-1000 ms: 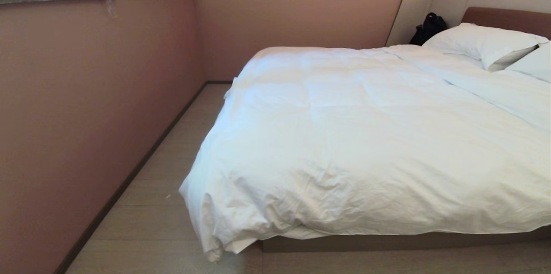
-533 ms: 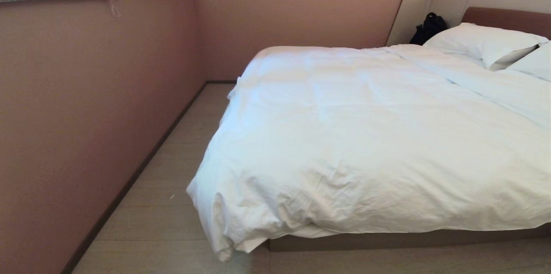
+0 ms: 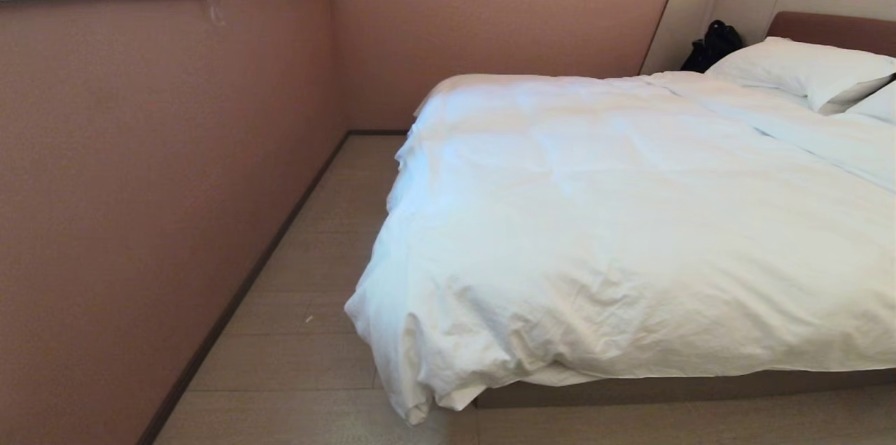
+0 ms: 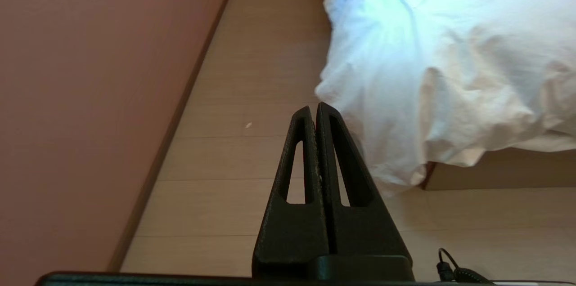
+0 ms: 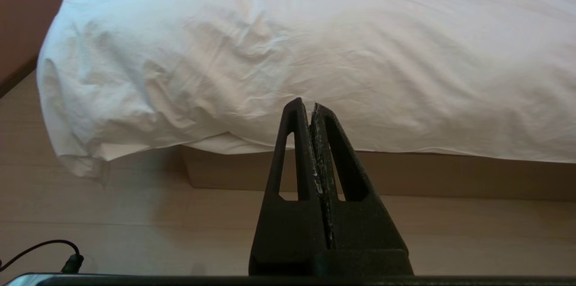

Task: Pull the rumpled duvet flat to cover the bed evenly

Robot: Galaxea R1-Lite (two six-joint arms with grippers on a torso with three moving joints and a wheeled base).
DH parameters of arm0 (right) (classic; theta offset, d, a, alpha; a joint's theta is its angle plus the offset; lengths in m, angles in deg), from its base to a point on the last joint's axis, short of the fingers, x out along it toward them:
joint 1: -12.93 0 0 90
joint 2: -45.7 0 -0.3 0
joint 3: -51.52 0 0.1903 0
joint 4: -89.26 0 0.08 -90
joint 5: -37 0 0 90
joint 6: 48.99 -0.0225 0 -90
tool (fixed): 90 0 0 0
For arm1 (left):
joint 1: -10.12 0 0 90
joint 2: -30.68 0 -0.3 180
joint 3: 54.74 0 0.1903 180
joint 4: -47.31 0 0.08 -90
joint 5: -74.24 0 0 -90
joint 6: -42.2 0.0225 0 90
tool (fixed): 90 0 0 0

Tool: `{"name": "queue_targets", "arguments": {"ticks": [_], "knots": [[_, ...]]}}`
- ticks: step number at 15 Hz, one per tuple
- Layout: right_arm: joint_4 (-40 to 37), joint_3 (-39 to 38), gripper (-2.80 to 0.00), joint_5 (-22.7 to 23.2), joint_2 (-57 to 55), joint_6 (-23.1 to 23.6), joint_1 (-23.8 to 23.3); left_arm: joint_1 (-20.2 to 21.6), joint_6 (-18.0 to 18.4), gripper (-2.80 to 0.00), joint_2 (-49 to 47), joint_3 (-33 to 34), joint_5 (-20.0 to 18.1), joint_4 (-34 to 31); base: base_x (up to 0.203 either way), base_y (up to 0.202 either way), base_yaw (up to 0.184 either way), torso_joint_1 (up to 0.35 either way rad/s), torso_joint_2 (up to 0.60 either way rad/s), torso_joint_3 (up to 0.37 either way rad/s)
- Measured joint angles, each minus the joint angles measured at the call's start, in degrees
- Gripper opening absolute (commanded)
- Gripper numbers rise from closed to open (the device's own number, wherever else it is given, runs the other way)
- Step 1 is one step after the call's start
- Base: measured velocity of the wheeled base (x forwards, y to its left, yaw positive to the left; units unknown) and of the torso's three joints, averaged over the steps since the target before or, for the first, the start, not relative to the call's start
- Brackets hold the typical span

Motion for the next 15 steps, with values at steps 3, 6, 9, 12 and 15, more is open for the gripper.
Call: {"name": "queue_targets", "arguments": {"ticks": [3, 6, 9, 12, 15], "knots": [[-0.06, 0.0, -2.8, -0.03, 0.0, 0.01, 0.0, 0.0, 0.02, -2.8, 0.0, 0.0, 0.0, 0.0, 0.0, 0.198, 0.0, 0.004, 0.0, 0.004], [0.0, 0.0, -2.8, -0.01, 0.0, 0.01, 0.0, 0.04, 0.0, -2.8, 0.0, 0.0, 0.0, -0.05, 0.0, 0.196, -0.001, 0.003, 0.0, 0.004], [-0.05, 0.0, -2.8, -0.03, 0.0, 0.01, 0.0, 0.0, 0.0, -2.8, 0.0, 0.0, 0.0, 0.01, 0.0, 0.195, -0.001, 0.002, 0.0, 0.002], [-0.1, 0.0, -2.8, -0.01, 0.0, 0.01, -0.04, 0.02, -0.01, -2.8, 0.0, 0.0, 0.02, 0.01, 0.0, 0.174, 0.0, 0.002, 0.0, 0.003], [-0.02, 0.0, -2.8, -0.02, 0.0, 0.01, 0.01, 0.04, -0.01, -2.8, 0.0, 0.0, -0.08, -0.02, 0.0, 0.027, 0.002, 0.002, 0.0, -0.001]]}}
